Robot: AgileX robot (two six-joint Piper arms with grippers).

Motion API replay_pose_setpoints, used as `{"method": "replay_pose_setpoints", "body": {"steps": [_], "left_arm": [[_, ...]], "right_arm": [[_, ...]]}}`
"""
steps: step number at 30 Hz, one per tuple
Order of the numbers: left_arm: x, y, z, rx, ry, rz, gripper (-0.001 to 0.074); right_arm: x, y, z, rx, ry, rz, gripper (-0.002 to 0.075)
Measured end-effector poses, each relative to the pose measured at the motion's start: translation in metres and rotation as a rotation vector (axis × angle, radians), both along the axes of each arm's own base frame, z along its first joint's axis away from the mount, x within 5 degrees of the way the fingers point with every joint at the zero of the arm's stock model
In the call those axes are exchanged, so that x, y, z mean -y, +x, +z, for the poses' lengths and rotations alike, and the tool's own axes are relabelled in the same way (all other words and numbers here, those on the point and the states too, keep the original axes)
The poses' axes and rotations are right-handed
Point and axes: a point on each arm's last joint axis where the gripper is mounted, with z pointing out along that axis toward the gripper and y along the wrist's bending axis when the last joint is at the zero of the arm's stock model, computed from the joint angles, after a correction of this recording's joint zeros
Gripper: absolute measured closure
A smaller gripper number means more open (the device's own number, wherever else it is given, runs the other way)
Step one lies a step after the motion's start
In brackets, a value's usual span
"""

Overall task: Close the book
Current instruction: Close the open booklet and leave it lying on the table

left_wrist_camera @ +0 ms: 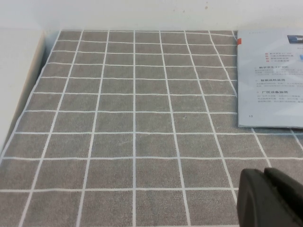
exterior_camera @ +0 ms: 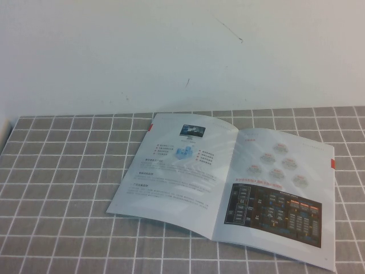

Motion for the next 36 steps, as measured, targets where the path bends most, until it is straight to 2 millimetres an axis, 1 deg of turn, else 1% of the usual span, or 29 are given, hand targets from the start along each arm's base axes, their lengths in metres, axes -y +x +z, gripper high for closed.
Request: {"method": "replay_pose_setpoints", "body": {"steps": [21,26,28,31,33,36], "left_arm": [[0.000,0.000,0.000,0.001,0.014,-0.003,0.0738],[0.000,0.001,0.002,0.047,0.022,-0.003,0.0738],[-0.001,0.003,0.006,0.098,0.029,-0.001,0.0738],[-0.001,0.004,0.017,0.228,0.026,0.009,0.0738],[-0.002,0.004,0.027,0.331,0.019,0.017,0.0738],[-0.003,0.003,0.041,0.486,0.010,0.029,0.0738]], "right_arm": [[0.001,0.000,0.000,0.001,-0.020,-0.002,0.0729],[0.001,0.001,0.001,0.017,-0.021,-0.001,0.0729],[0.001,0.002,0.002,0.049,-0.020,0.000,0.0729],[0.000,0.004,0.013,0.170,-0.018,0.004,0.0729],[-0.001,0.005,0.024,0.292,-0.010,0.008,0.0729],[-0.002,0.004,0.044,0.520,0.003,0.016,0.0729]]}}
